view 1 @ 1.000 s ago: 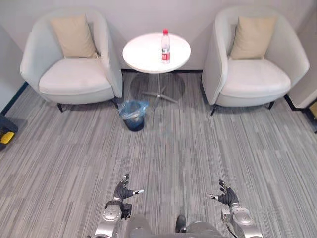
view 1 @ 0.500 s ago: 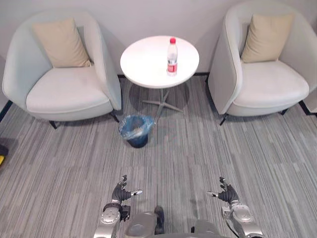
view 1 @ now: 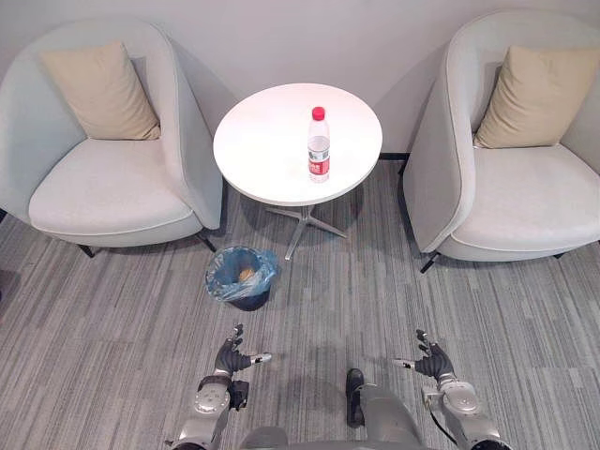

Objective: Gather rubbish on tea table into small bin, then transfer packed bag to large trash can.

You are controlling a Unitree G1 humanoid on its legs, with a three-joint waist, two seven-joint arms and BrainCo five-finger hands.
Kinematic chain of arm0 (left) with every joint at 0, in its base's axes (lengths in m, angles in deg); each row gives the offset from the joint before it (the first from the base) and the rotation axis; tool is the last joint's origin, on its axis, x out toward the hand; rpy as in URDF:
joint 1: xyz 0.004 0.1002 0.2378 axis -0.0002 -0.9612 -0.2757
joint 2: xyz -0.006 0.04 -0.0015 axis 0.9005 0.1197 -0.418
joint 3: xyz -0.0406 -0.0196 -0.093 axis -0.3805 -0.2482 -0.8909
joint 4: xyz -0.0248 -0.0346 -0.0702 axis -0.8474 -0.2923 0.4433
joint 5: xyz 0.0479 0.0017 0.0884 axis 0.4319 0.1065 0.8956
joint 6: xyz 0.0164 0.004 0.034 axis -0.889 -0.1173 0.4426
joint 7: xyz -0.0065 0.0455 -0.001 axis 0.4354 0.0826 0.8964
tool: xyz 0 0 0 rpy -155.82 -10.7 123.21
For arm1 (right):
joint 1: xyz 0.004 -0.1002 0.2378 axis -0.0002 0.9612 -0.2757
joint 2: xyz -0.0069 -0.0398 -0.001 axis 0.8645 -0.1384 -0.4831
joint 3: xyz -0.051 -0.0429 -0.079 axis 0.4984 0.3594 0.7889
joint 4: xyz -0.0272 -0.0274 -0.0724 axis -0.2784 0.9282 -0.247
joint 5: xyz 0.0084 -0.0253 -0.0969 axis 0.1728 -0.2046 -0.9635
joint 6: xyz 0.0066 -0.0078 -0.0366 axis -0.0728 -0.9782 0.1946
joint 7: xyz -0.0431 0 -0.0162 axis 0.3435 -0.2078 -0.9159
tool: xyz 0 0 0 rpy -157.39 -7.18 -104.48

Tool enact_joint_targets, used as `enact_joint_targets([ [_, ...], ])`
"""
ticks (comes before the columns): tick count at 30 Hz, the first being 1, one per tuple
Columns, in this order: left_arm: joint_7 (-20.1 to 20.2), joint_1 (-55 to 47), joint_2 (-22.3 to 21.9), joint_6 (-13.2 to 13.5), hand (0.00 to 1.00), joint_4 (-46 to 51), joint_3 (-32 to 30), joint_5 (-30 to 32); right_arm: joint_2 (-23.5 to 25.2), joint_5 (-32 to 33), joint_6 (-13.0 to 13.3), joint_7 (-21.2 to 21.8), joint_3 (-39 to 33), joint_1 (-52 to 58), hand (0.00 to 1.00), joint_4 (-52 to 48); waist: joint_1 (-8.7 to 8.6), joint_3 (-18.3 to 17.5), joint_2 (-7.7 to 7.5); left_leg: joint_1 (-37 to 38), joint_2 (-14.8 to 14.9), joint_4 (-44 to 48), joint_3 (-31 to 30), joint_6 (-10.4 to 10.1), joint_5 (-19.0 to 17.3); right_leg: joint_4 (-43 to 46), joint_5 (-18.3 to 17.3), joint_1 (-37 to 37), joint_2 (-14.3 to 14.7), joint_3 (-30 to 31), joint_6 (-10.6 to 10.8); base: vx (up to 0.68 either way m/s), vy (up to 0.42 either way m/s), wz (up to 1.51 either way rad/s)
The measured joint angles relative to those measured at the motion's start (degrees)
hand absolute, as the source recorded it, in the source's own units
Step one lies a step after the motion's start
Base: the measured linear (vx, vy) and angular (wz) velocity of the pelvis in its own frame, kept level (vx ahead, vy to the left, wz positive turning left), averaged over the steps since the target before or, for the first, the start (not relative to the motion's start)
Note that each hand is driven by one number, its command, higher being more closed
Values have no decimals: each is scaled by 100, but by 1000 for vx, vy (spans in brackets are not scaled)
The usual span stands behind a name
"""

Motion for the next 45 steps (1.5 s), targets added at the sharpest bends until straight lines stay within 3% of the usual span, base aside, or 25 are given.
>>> enact_joint_targets([
  [3,1,-33,2,-2,0,59,-11,-4,-16,129,17,-17,-64,-22,0,-67,68,27,-26,-698,-78,-377,400,200,-124,-491,41,564,-17,-41,68,314,-29,6],
  [6,3,31,0,-3,0,64,-9,-4,-10,178,16,-19,-255,-18,0,-97,152,41,11,-786,-451,-2531,637,158,-14,-686,-48,845,-195,-64,241,285,113,6],
  [7,2,57,-8,1,0,66,-6,-4,-21,178,16,-25,-325,-21,0,-98,156,30,38,-737,-607,-3518,664,109,353,-714,-142,931,-265,-89,366,403,224,12],
  [8,-2,53,-1,1,0,60,-10,-4,-28,178,15,-29,-332,-30,0,-91,170,38,56,-625,-645,-3843,684,192,965,-711,-231,998,-287,-59,450,416,225,1],
  [9,-10,44,13,-2,0,54,-18,-4,9,177,13,-30,-286,-56,0,-87,189,33,0,-460,-790,-4022,782,513,1188,-706,-337,1081,-383,26,561,349,176,-2],
  [11,-15,90,30,-5,0,46,-24,-3,-10,163,14,-21,-271,-115,0,-86,251,59,-179,-529,-1020,-3817,865,713,868,-594,-516,1061,-643,63,685,285,129,2],
  [12,-6,97,16,-7,0,47,-10,-3,-20,163,10,-20,-271,-126,0,-78,308,62,-187,-530,-1043,-3729,900,728,757,-452,-564,1011,-694,122,741,351,178,-13],
  [14,-6,57,11,-21,0,27,-13,-3,12,143,10,-15,-253,-238,0,-77,306,57,-184,-362,-1090,-3700,972,815,517,444,-647,707,-812,332,841,314,162,-18],
  [15,-5,49,44,-23,0,-5,-13,-5,42,84,10,-11,-252,-253,0,-78,309,56,-206,-127,-1157,-3819,1000,844,440,1385,-647,372,-902,485,961,240,98,-3],
  [16,-8,41,81,-24,0,-9,-12,-5,55,20,10,-6,-215,-251,0,-52,297,54,-251,79,-1226,-3924,990,891,374,2108,-556,115,-1025,510,1218,322,82,9],
  [17,-9,48,155,-27,0,-11,3,-5,80,-27,8,4,-190,-229,0,18,290,35,-289,315,-1274,-3991,960,976,308,2850,-661,-141,-1129,506,1293,341,45,22],
  [19,-14,57,254,-24,0,-12,19,-7,98,-67,0,3,-112,-200,0,79,256,10,-323,610,-1280,-4040,864,987,272,3142,-817,-371,-1138,343,1144,342,14,32],
  [23,-33,163,289,-22,0,-29,7,-18,81,-76,0,4,-45,-233,0,97,94,-26,-339,888,-1134,-4174,515,959,295,2142,-876,-942,-1024,-32,905,333,-116,48],
  [24,-48,173,282,-23,0,-94,-6,-55,82,-75,7,2,-44,-236,0,89,89,-44,-368,1003,-1089,-4168,390,839,271,1274,-510,-986,-954,35,731,261,-182,30],
  [25,-47,164,284,-18,0,-92,0,-56,85,-74,8,1,-43,-215,0,88,89,-74,-422,1046,-1108,-4156,351,746,225,863,-138,-965,-917,112,703,270,-201,43],
  [26,-54,167,299,-16,0,-104,-5,-56,89,-73,11,0,-41,-143,0,90,76,-79,-526,1124,-1177,-4108,222,557,101,508,687,-952,-937,326,665,225,-207,40],
  [27,-77,198,172,-23,0,-222,0,-68,11,-66,-2,-6,-55,-137,0,148,46,-104,-356,1136,-1019,-4126,73,439,-2,570,659,-816,-801,263,617,211,-202,35],
  [30,-94,174,132,-13,0,-291,8,-66,-20,-59,13,-10,-127,-85,0,73,-27,-208,-208,1161,-753,-4348,-136,318,73,-100,772,-511,-520,20,466,157,-179,22],
  [35,-97,159,133,-8,0,-296,2,-65,-12,-53,14,-13,-309,178,0,-209,-13,-295,-212,1208,-652,-4627,-343,185,163,-470,909,-339,-399,-160,398,43,-67,20],
  [45,-96,41,144,-13,0,-300,55,-59,14,-107,55,-32,-313,530,0,-1517,-14,-450,-228,1260,-710,-4887,-379,152,287,-1374,1472,12,-316,-111,373,-61,7,-1],
])
